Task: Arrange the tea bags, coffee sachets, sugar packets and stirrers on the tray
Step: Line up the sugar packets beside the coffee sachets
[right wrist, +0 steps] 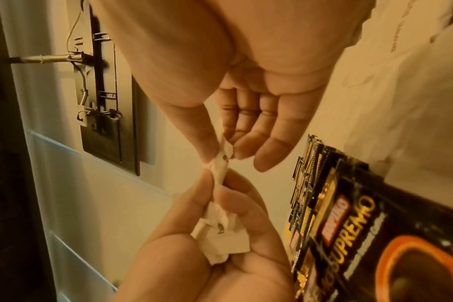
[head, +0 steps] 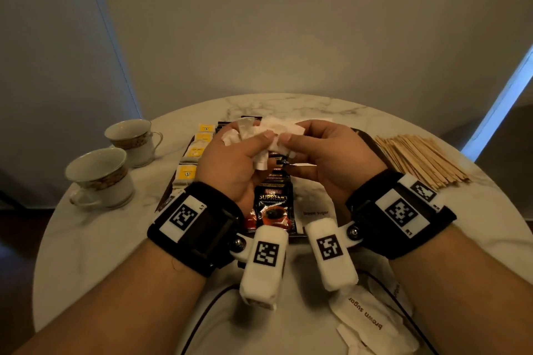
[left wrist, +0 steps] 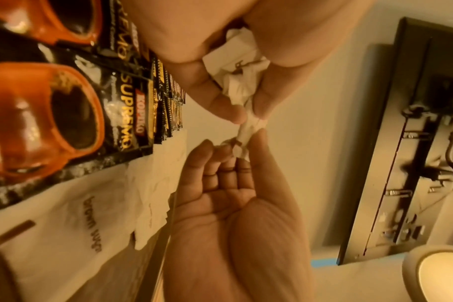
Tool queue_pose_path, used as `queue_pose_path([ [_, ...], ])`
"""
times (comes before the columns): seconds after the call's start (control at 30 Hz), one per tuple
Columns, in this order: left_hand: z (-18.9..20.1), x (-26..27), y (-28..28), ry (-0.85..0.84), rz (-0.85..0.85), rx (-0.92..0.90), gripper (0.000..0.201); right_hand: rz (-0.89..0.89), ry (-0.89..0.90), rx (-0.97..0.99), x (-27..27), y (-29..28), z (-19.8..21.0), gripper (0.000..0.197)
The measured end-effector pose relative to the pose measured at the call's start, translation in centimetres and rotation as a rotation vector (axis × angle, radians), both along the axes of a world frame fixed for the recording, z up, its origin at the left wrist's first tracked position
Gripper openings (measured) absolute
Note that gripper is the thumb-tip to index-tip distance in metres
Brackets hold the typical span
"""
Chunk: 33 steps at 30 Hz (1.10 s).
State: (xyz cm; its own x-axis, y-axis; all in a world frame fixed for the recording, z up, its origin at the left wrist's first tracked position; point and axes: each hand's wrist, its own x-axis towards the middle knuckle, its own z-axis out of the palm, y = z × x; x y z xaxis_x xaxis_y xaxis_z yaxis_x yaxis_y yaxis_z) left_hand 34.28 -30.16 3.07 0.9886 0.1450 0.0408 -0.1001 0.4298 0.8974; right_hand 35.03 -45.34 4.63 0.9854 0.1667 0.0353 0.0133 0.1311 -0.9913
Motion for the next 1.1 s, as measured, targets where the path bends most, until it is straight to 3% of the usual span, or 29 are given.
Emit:
queue_pose_path([
  [0.17, 0.3, -0.2, -0.1, 0.011, 0.017, -0.09, 0.023, -0.043, 0.058, 0.1, -0.4, 0.2, -0.3, 0.013],
  [0.27, 0.1, -0.4, -0.8, 0.0, 0.001, -0.054, 0.016, -0.123, 0.088, 0.131, -0.8, -0.7, -0.5, 0.012],
  [0.4, 0.5, -0.8, -1.1, 0.004, 0.023, -0.002, 0.008, -0.264, 0.139, -0.019, -0.5, -3.8, -0.3, 0.014],
  [0.6, 1.2, -1.2, -0.8, -0.006, 0.053, -0.016, 0.013, -0.413, 0.396, -0.301, 0.0, -7.8, -1.0, 0.018],
  [0.7, 1.1, -1.1, -0.8, -0.013, 0.059, 0.001, 0.013, -0.418, 0.453, -0.369, 0.2, -8.2, -1.4, 0.027],
  [0.9, 0.8, -0.7, -0.1, -0.008, 0.082, 0.008, 0.014, -0.401, 0.462, -0.527, 0.3, -7.7, -1.4, 0.026],
  [1.1, 0.8, -0.4, 0.5, -0.007, 0.084, -0.007, 0.011, -0.375, 0.48, -0.549, 0.2, -7.6, -1.1, 0.024],
])
